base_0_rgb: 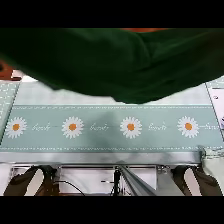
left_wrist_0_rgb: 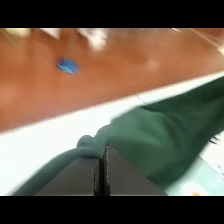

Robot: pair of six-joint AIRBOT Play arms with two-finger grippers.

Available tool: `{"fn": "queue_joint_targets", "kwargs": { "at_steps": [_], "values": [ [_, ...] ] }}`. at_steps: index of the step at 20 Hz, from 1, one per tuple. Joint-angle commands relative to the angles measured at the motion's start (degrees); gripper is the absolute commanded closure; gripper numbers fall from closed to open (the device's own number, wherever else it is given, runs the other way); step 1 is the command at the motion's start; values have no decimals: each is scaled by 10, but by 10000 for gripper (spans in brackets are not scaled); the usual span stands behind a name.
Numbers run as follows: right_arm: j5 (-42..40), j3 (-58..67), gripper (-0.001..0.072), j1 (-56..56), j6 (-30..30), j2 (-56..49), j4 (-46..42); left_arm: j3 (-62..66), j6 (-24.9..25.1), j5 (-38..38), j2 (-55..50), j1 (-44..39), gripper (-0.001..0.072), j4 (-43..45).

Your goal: Fold the shirts.

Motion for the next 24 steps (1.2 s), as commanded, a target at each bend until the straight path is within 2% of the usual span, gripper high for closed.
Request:
{"fn": "queue_joint_targets", "kwargs": {
  "at_steps": [1, 3, 8, 12, 16, 19, 22, 24],
  "values": [
    [55, 132, 669, -3, 59, 6, -91, 75, -69, 1, 61, 10, 686, 99],
    [128, 192, 669, -3, 71, 6, -120, 113, -109, -43, 77, 10, 686, 145],
    [309, 299, 669, -3, 90, 6, -178, 151, -194, -276, 94, 10, 686, 160],
    [449, 309, 670, 26, 89, -11, -224, 122, -232, -294, 110, -11, 685, 153],
    [449, 212, 670, 53, 71, -57, -224, -28, -226, -294, 123, -30, 685, 152],
    [423, 102, 670, 64, 59, -124, -226, -223, -175, -288, 129, -31, 686, 153],
    [371, 73, 670, 129, 57, -249, -262, -393, -134, -201, 102, -31, 686, 148],
    [294, 73, 670, 181, 50, -337, -274, -458, -96, -112, 59, -31, 686, 134]
  ]
}}
